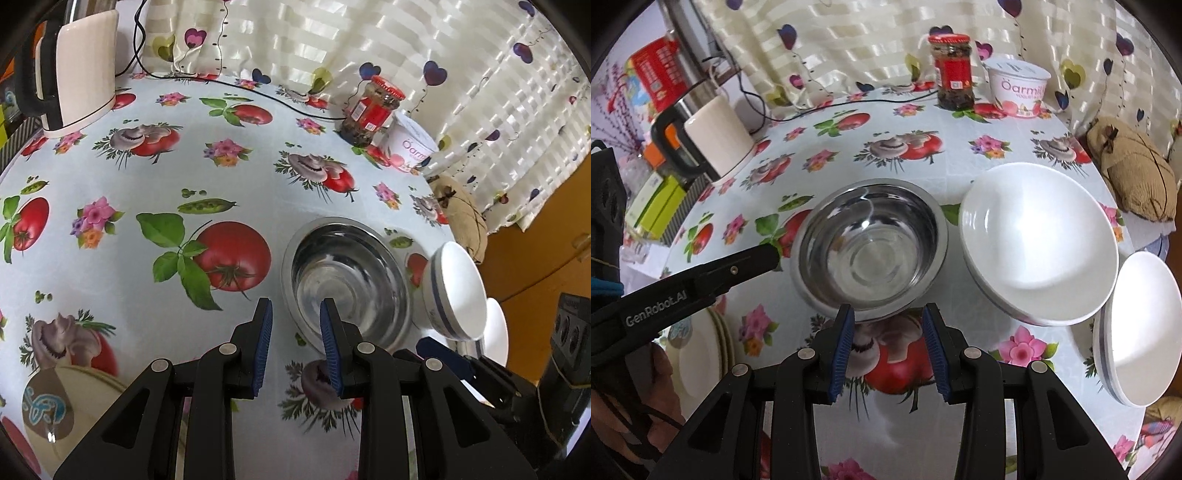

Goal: Organize plates and bowls

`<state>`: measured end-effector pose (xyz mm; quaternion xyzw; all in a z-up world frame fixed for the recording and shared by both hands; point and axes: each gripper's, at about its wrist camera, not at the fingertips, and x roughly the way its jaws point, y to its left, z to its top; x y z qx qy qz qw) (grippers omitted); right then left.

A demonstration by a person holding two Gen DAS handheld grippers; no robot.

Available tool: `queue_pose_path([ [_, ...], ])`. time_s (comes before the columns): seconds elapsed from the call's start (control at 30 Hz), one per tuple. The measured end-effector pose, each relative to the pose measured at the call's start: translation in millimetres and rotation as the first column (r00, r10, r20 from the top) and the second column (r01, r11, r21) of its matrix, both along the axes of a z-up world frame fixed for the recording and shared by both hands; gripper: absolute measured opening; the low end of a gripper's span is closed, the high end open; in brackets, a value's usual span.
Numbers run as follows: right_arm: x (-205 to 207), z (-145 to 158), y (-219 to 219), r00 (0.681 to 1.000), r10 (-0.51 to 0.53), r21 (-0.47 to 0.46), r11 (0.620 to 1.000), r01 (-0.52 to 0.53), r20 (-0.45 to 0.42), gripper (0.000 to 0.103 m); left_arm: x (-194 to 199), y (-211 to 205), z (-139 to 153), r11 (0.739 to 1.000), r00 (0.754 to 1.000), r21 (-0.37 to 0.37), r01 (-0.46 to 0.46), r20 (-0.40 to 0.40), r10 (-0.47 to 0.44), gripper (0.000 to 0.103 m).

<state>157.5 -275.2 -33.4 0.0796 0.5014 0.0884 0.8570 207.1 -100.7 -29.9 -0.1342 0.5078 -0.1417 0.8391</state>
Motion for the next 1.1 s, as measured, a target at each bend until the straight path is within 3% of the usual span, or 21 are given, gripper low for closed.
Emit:
queue_pose_path([
  [0.4, 14.2, -13.7, -8.4, 0.999, -0.040, 0.045, 0.998, 0.041, -0.024, 0.038, 10.7, -16.8, -10.9, 0.999, 1.000, 0.030, 0.013, -0.003, -0.013, 0.028],
  [0.6, 15.8, -14.8, -7.4, 0.999, -0.040, 0.044, 0.998, 0.040, -0.018, 0.032, 9.1, -17.9, -11.2, 0.999, 1.000, 0.038, 0.026, -0.012, -0.026, 0.028],
  [1.1, -40.2, -10.9, -13.5, 0.999, -0.004, 0.046, 0.999, 0.007, -0.053, 0.031, -57.6, -26.0, -8.4, 0.990, 0.991, 0.064, 0.126, -0.042, -0.124, 0.028],
])
